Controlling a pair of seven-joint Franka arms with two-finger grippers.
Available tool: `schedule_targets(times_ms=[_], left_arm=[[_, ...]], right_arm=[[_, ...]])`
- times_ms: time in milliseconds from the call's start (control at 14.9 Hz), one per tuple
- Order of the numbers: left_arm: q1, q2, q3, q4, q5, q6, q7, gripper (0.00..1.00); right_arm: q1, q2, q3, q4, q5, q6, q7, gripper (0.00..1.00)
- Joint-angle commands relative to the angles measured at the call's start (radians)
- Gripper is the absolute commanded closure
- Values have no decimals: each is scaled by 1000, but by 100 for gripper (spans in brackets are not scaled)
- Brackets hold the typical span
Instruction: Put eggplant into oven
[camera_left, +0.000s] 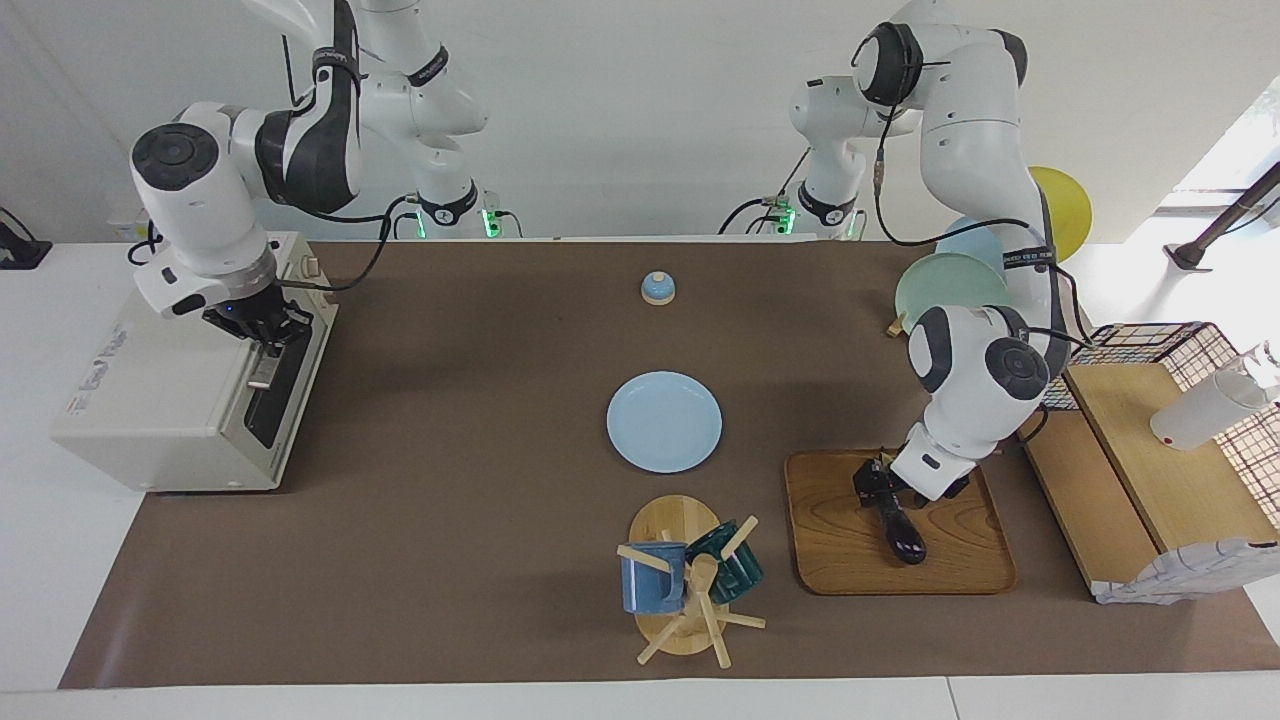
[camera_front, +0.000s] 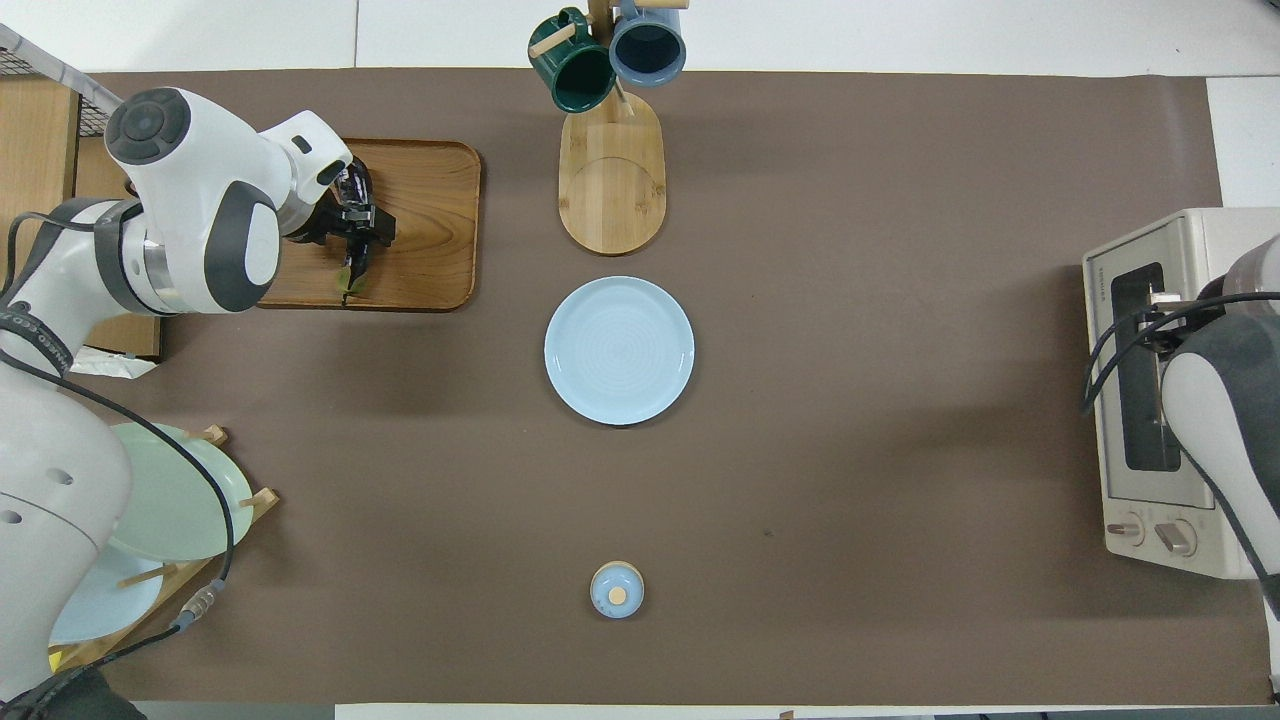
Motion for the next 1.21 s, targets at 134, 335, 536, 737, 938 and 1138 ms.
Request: schedule_targets(times_ms=[134, 335, 536, 737, 938, 1138], left_arm=[[-15, -30, 1, 30, -11, -87, 2, 100], [-16, -110, 1, 24, -83, -127, -6, 100], [-106, -203, 3, 21, -121, -218, -197, 100], [-232, -265, 1, -18, -124, -247, -335, 100], [-375, -308, 1, -116, -124, -181, -418, 100], [-496, -299, 4, -215, -124, -54, -487, 100]], right_arm=[[60, 16, 7, -108, -6, 143, 57, 100], [61, 33, 9, -168, 42, 244, 64, 100], [75, 53, 10, -231, 82, 352, 64, 100], [89, 99, 10, -240, 86, 390, 66, 100], [90, 127, 12, -240, 143, 404, 66, 100], [90, 153, 14, -240, 174, 415, 66, 100]])
